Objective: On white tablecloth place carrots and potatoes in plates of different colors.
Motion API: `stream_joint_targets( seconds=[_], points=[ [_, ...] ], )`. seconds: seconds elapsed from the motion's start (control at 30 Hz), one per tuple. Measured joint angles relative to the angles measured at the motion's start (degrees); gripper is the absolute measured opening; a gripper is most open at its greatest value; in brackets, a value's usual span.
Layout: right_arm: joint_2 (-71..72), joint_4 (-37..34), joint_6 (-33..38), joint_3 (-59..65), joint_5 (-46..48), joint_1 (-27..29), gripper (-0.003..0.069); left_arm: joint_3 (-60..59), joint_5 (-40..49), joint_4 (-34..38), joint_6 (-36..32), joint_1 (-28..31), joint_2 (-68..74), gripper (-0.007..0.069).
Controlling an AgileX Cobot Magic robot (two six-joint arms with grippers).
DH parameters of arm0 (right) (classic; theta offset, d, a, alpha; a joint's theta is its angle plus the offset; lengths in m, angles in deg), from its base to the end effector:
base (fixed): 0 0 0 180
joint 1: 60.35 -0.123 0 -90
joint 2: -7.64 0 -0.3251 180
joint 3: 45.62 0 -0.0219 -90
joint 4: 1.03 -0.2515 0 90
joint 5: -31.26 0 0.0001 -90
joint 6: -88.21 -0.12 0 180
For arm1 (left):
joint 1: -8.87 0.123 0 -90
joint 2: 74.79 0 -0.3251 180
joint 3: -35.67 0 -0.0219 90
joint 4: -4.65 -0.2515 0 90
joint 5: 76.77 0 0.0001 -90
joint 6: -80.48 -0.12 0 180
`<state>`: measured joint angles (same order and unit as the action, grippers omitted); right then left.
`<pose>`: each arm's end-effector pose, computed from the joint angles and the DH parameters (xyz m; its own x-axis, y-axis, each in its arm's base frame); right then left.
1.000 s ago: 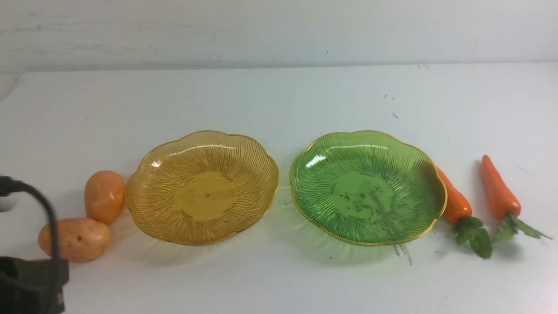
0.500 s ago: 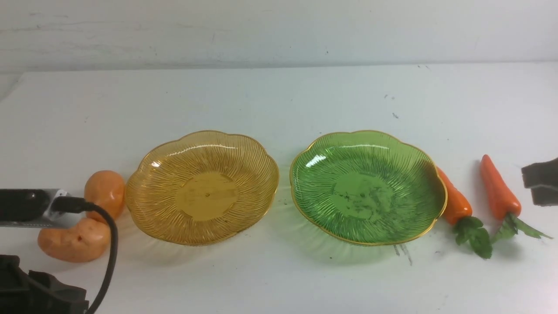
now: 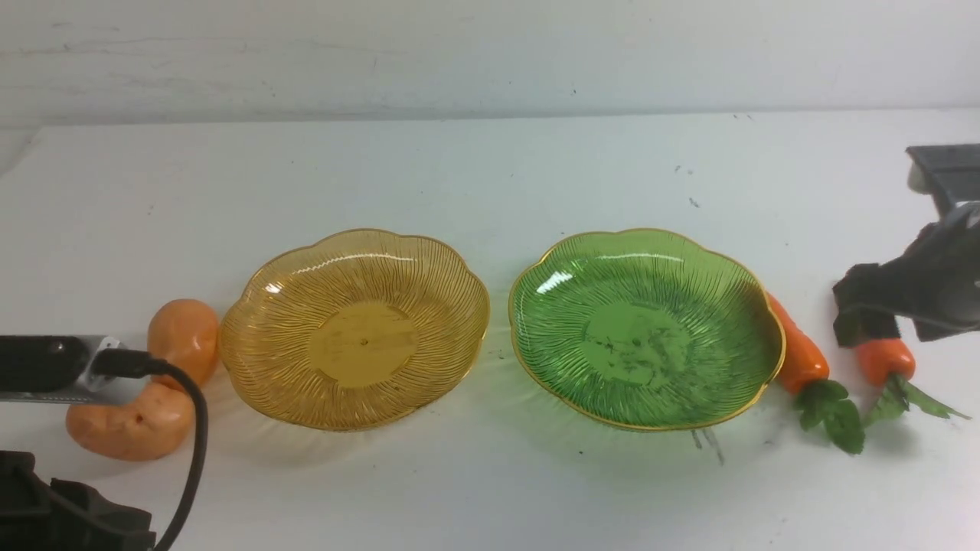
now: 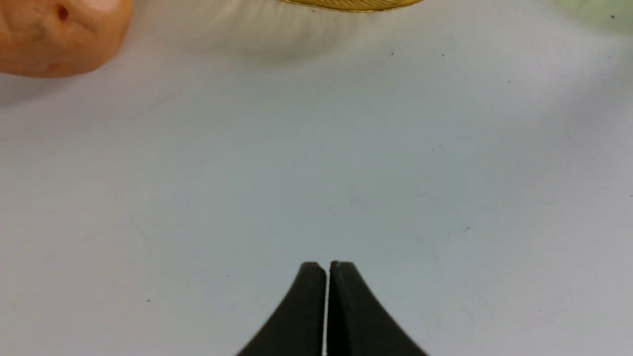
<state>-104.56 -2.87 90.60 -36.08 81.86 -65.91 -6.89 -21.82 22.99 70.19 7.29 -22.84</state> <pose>0.3622 0.0382 0.1914 -0.9840 -0.1172 -0.1340 -0.1212 0.9924 0.0217 0.1125 -0.0340 0.2826 -0.8495 0.0152 -0.5274 0.1557 0.9623 -0.2231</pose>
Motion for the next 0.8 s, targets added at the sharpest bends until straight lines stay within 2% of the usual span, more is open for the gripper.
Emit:
stream_joint_targets(
  seconds=[0.27, 0.57, 0.67, 0.77, 0.8],
  points=[
    [-3.56, 4.76, 0.96, -0.26, -2.45, -2.55, 0.0661, 0.00, 0.00, -0.79, 0.00, 0.00, 0.00, -0.0003],
    [-5.64, 5.08, 0.96, -0.26, -6.16, -2.65, 0.0632, 0.00, 0.00, -0.88, 0.00, 0.00, 0.00, -0.0003],
    [-6.01, 5.08, 0.98, -0.26, -6.30, -2.65, 0.0582, 0.00, 0.00, -0.88, 0.00, 0.00, 0.00, -0.0003],
    [-6.00, 5.08, 1.03, -0.26, -6.30, -2.65, 0.0480, 0.00, 0.00, -0.88, 0.00, 0.00, 0.00, -0.0003],
    [-6.00, 5.08, 1.03, -0.30, -6.30, -2.65, 0.0407, 0.00, 0.00, -0.88, 0.00, 0.00, 0.00, -0.0003]
  ],
)
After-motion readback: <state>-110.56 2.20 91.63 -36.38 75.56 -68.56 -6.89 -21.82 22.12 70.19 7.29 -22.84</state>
